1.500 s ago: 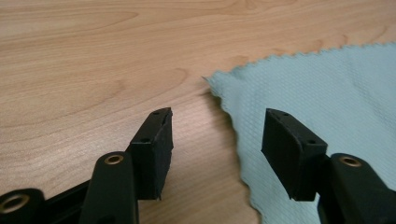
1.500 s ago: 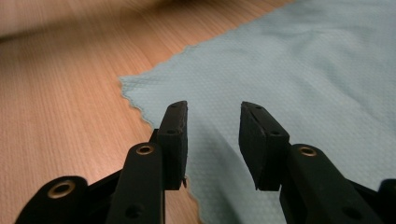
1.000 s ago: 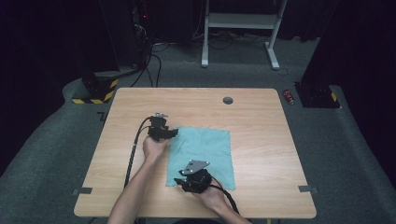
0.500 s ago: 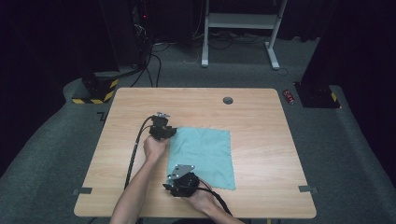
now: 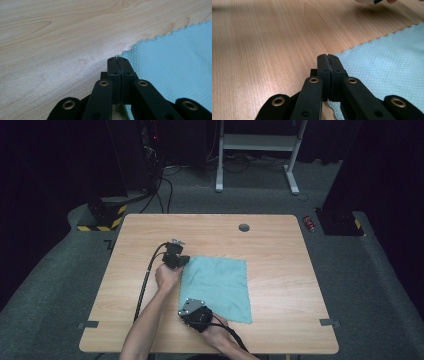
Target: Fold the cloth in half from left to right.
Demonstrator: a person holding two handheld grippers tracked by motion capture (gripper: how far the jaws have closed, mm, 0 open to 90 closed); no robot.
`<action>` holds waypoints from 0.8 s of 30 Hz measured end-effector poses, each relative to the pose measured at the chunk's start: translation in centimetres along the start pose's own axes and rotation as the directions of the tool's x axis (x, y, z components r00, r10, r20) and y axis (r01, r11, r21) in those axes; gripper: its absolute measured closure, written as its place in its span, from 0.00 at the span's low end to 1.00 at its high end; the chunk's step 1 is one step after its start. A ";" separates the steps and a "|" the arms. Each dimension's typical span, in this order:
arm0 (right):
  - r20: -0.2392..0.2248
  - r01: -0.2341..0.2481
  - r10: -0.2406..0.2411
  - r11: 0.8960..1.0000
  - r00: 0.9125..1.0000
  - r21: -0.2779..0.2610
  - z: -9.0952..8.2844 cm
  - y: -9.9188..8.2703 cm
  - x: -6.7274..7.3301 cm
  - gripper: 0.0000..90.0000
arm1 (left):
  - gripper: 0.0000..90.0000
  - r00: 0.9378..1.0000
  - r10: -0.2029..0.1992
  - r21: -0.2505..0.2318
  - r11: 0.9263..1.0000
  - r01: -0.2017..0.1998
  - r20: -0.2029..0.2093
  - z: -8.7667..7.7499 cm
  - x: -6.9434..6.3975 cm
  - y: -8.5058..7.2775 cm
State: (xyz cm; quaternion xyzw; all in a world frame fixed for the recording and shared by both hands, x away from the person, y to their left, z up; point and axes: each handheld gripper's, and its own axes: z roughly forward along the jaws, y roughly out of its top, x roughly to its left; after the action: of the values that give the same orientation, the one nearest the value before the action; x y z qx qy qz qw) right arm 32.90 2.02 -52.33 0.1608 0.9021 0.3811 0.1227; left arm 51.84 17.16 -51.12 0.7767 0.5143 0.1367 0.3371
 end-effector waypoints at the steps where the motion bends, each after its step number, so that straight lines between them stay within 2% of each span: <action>1: 0.002 0.000 0.000 1.000 1.000 -0.003 -0.1 0.0 0.0 1.00 | 0.99 1.000 -0.004 -0.003 1.000 0.004 0.002 -0.1 0.0 0.0; 10: 0.021 -0.005 0.006 0.999 1.000 -0.044 -1.5 0.4 0.0 1.00 | 0.99 1.000 -0.015 -0.060 0.998 0.016 0.019 -1.4 0.3 0.6; 16: 0.023 0.003 -0.001 0.998 1.000 -0.057 -1.7 0.9 0.0 1.00 | 0.99 1.000 -0.023 -0.047 0.999 0.023 0.014 -1.8 0.9 0.6; 18: 0.024 0.006 -0.004 0.998 1.000 -0.064 -1.8 1.1 0.1 1.00 | 0.99 0.999 -0.036 -0.049 0.998 0.036 0.013 -2.2 1.3 0.6; 24: 0.018 0.018 -0.016 0.997 1.000 -0.074 -1.8 2.1 0.3 1.00 | 0.99 0.999 -0.039 -0.048 0.998 0.039 0.001 -3.4 2.3 0.5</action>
State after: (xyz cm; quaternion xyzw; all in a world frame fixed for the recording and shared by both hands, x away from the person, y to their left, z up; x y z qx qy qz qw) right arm 32.38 2.33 -49.61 0.1517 0.8875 0.4120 0.1398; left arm 51.30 20.34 -48.61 0.7583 0.5258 0.1423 0.3582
